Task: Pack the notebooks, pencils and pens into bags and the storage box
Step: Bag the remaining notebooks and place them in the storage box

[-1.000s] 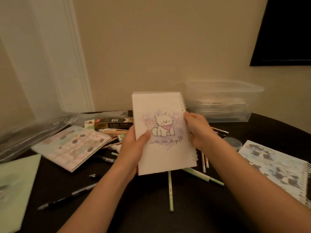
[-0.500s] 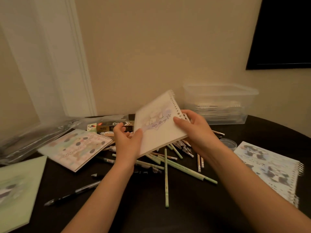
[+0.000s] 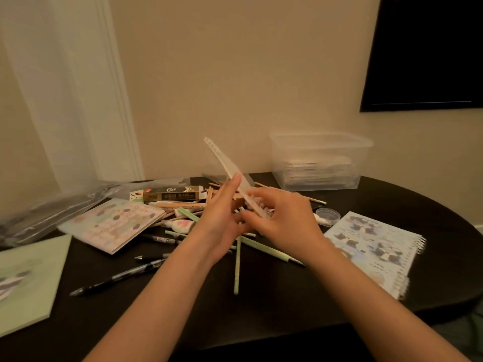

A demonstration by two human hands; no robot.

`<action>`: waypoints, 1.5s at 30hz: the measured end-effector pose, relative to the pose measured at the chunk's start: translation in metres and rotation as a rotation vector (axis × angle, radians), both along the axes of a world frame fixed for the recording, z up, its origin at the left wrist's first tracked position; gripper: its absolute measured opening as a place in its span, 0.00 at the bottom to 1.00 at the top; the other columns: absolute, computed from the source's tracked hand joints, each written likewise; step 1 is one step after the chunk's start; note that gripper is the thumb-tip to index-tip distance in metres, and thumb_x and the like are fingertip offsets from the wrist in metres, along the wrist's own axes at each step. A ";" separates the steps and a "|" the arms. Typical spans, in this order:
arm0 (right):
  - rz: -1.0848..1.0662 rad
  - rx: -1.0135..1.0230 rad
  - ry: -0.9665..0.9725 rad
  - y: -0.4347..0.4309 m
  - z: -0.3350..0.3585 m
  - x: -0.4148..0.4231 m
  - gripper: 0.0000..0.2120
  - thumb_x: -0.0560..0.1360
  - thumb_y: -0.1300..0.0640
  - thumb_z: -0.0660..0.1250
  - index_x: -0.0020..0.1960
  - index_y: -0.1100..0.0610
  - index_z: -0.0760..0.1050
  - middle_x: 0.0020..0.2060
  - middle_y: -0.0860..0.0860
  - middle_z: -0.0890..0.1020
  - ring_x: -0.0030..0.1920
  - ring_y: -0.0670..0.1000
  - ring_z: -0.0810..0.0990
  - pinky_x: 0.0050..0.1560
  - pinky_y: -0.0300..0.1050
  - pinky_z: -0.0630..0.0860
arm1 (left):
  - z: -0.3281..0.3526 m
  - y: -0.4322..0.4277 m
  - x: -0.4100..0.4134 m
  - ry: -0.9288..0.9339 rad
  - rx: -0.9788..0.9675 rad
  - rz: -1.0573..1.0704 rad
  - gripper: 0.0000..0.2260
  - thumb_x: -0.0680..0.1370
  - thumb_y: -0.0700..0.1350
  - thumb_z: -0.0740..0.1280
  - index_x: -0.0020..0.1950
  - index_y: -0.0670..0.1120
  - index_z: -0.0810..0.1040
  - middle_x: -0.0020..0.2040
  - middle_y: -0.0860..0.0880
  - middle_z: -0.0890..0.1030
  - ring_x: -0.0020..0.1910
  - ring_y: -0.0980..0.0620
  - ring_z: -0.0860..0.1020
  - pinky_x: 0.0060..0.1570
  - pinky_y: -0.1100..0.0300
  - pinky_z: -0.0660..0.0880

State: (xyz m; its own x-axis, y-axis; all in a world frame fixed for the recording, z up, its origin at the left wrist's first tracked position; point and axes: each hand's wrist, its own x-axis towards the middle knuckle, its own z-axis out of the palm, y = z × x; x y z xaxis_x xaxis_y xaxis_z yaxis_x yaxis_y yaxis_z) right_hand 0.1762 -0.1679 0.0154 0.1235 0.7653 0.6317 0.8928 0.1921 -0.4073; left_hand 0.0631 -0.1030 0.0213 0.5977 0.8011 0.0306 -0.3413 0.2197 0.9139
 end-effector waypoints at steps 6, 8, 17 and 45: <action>0.066 -0.180 -0.074 -0.027 -0.017 0.008 0.18 0.77 0.41 0.60 0.62 0.46 0.77 0.55 0.47 0.83 0.55 0.48 0.79 0.57 0.49 0.73 | -0.015 -0.007 0.017 -0.107 -0.253 0.137 0.21 0.80 0.45 0.61 0.73 0.49 0.63 0.62 0.40 0.77 0.55 0.41 0.79 0.41 0.48 0.80; 0.118 -0.160 0.120 -0.036 -0.021 0.014 0.16 0.80 0.45 0.57 0.59 0.48 0.79 0.53 0.46 0.83 0.53 0.46 0.78 0.55 0.49 0.73 | -0.021 -0.011 0.020 -0.089 -0.309 0.187 0.21 0.81 0.40 0.57 0.74 0.49 0.60 0.64 0.39 0.75 0.52 0.41 0.79 0.37 0.47 0.78; -0.513 -0.524 -0.001 -0.068 -0.066 0.104 0.15 0.80 0.47 0.56 0.60 0.49 0.76 0.59 0.51 0.77 0.58 0.52 0.73 0.58 0.51 0.71 | -0.045 -0.019 0.003 0.015 -0.235 0.168 0.22 0.81 0.39 0.57 0.74 0.51 0.61 0.66 0.41 0.74 0.50 0.46 0.78 0.34 0.50 0.75; -0.287 0.208 0.411 -0.115 -0.054 0.128 0.10 0.71 0.54 0.71 0.53 0.51 0.80 0.51 0.48 0.82 0.53 0.50 0.78 0.55 0.58 0.76 | -0.034 -0.032 0.006 0.071 -0.335 0.113 0.21 0.81 0.40 0.57 0.75 0.45 0.60 0.68 0.38 0.71 0.65 0.39 0.72 0.46 0.45 0.73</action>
State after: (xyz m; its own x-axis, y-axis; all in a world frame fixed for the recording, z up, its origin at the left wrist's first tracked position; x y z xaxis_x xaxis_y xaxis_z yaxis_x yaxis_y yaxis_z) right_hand 0.3046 -0.2827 -0.0389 0.5780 0.5288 0.6215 0.6962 0.0778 -0.7136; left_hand 0.0694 -0.1349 -0.0122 0.4959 0.8208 -0.2835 -0.3191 0.4758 0.8196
